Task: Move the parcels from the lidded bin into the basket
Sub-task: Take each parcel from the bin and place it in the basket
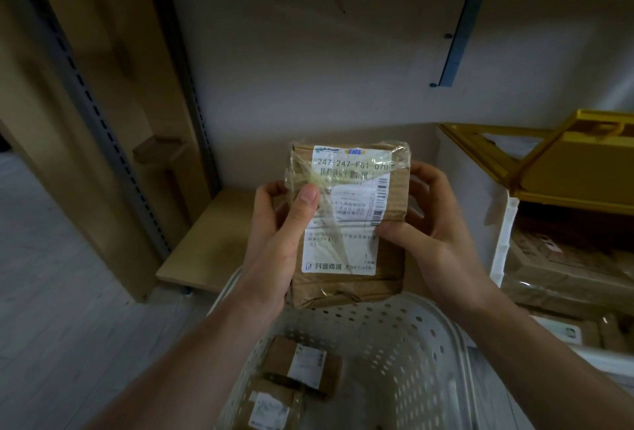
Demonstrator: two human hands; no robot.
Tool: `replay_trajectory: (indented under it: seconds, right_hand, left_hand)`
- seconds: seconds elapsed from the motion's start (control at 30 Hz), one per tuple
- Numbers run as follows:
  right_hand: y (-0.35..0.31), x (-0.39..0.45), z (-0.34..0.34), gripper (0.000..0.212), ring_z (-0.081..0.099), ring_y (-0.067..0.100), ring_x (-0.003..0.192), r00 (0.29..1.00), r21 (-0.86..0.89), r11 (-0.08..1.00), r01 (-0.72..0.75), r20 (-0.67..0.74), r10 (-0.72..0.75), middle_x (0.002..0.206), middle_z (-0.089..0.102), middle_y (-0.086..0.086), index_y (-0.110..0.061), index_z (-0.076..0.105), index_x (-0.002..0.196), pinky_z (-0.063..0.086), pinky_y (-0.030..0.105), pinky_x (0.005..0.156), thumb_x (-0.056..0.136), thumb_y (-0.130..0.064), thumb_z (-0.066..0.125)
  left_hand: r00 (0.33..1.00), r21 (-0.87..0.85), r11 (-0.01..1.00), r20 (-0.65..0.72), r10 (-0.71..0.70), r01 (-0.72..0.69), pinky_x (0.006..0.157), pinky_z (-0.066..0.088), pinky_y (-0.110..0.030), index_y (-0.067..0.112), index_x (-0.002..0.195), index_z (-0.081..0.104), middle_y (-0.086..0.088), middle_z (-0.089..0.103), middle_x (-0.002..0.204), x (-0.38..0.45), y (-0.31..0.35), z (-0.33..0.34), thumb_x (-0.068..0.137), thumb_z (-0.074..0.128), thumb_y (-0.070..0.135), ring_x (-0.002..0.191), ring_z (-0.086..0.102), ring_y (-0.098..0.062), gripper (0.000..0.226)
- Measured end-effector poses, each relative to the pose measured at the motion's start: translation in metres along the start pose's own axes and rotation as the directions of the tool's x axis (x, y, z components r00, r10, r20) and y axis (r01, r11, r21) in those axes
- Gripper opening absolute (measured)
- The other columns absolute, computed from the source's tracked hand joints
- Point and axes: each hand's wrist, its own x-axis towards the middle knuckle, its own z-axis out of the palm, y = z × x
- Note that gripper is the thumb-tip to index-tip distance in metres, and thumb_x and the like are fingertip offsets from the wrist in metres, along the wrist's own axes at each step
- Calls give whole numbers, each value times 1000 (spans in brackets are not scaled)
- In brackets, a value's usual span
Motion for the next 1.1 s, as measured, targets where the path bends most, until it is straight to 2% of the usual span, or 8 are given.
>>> replay_trajectory:
  seconds: [0.27, 0.5, 0.6, 0.7, 0.77, 0.9, 1.0, 1.1]
  right_hand:
    - [0, -5, 7, 74, 64, 17, 121, 1000, -49, 998, -26, -13, 26, 129, 65, -11, -31, 49, 134, 56, 43, 96, 67, -35, 79]
    - [8, -22, 15, 67, 69, 5, 108, 982, -179, 968, -178, -87, 165, 113, 72, -16, -24, 47, 138, 59, 38, 92, 78, -23, 76]
    - [20, -40, 20, 69, 66, 3, 107, 963, -367, 890, -269, -129, 238, 115, 69, -15, -25, 41, 145, 57, 31, 92, 85, -24, 76]
    - [31, -55, 23, 75, 61, 9, 113, 943, -482, 811, -332, -164, 289, 124, 63, -12, -26, 35, 147, 53, 34, 95, 85, -30, 75]
    - [39, -63, 21, 73, 59, 11, 116, 926, -502, 779, -376, -173, 335, 127, 61, -11, -26, 36, 145, 52, 35, 96, 84, -32, 76]
    - [57, -75, 20, 58, 53, 9, 116, 898, -634, 657, -408, -149, 414, 123, 57, -11, -30, 46, 128, 47, 30, 89, 81, -45, 75]
    - [67, -84, 29, 81, 50, 12, 118, 873, -619, 640, -455, -170, 457, 127, 52, -8, -32, 37, 139, 47, 35, 96, 70, -55, 73]
    - [78, -84, 34, 109, 49, 22, 131, 852, -626, 615, -479, -161, 499, 142, 50, -4, -33, 8, 157, 44, 48, 107, 71, -61, 70]
  left_hand:
    - [998, 83, 995, 39, 45, -48, 80, 61, -32, 12, 123, 40, 3, 76, 107, -6, -7, -10, 87, 57, 42, 101, 74, -19, 50]
    - [996, 273, 958, 14, -93, 86, 94, 57, -42, 25, 131, 31, 1, 69, 120, -16, -22, -18, 83, 59, 70, 106, 72, -12, 72]
    - [987, 317, 939, 45, -151, 129, 102, 53, -44, 32, 136, 31, 9, 68, 120, -27, -37, -16, 93, 49, 64, 112, 68, -10, 56]
    - [956, 310, 926, 125, -266, 217, 90, 58, -27, 44, 115, 49, 22, 74, 100, -42, -52, -14, 102, 36, 46, 97, 71, 1, 18]
    - [932, 352, 901, 163, -324, 251, 90, 57, -25, 52, 108, 51, 27, 73, 98, -48, -61, -17, 105, 32, 45, 97, 70, 4, 20]
    - [879, 403, 852, 191, -436, 335, 96, 54, -27, 47, 126, 48, 19, 72, 114, -53, -81, -31, 103, 34, 49, 106, 68, 1, 26]
    - [853, 427, 813, 156, -498, 396, 99, 55, -41, 40, 144, 34, 10, 66, 128, -55, -101, -37, 101, 40, 54, 112, 68, -10, 45]
    - [821, 378, 779, 77, -565, 500, 100, 53, -51, 48, 138, 35, 10, 66, 128, -51, -114, -43, 95, 50, 63, 115, 67, -17, 48]
